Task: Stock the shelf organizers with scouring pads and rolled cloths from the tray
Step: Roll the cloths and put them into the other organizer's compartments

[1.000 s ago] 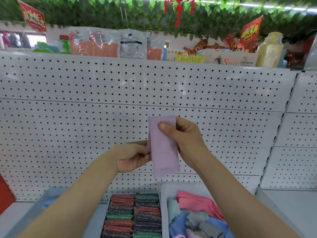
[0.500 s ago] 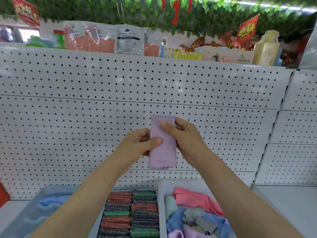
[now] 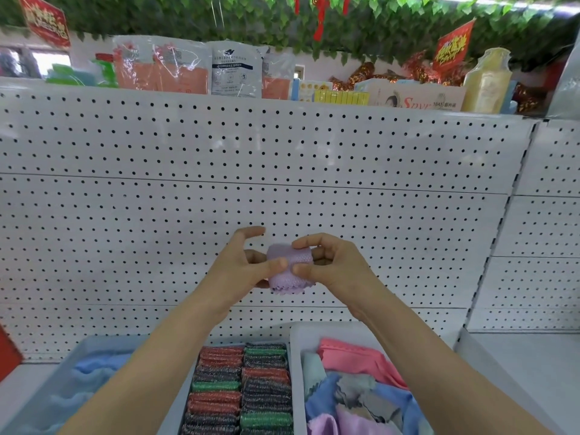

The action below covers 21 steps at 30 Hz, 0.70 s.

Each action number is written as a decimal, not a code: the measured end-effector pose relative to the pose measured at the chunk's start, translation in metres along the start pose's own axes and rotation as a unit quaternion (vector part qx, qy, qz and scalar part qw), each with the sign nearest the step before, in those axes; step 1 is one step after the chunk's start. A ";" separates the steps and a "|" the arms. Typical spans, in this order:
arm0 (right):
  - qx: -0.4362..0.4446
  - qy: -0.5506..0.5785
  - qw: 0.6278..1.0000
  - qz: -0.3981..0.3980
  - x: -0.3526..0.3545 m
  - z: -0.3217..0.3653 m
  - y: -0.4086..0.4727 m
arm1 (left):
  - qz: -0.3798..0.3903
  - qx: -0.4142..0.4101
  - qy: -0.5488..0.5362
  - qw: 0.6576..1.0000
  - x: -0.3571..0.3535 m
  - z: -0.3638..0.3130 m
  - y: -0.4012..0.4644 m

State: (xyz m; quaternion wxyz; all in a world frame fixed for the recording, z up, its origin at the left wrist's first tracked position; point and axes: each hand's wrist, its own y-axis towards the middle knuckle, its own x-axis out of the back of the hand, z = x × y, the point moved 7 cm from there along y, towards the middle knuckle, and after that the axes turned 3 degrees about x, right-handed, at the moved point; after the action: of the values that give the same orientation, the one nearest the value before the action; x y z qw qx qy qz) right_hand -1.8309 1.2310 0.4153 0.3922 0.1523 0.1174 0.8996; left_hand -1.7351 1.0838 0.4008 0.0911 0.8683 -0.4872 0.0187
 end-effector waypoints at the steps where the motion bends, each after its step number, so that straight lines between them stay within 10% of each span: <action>1: 0.008 -0.013 1.000 -0.010 0.002 0.000 0.001 | 0.021 -0.008 0.021 1.000 -0.003 -0.003 -0.001; 21: -0.063 0.057 0.995 0.058 0.001 -0.016 -0.008 | 0.083 -0.043 0.066 0.993 -0.022 -0.013 -0.003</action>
State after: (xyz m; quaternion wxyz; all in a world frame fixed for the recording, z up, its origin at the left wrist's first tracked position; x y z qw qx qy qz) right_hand -1.8320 1.2362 0.3983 0.3408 0.0818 0.0733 0.9337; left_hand -1.7428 1.1062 0.4106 0.1583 0.8168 -0.5512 0.0630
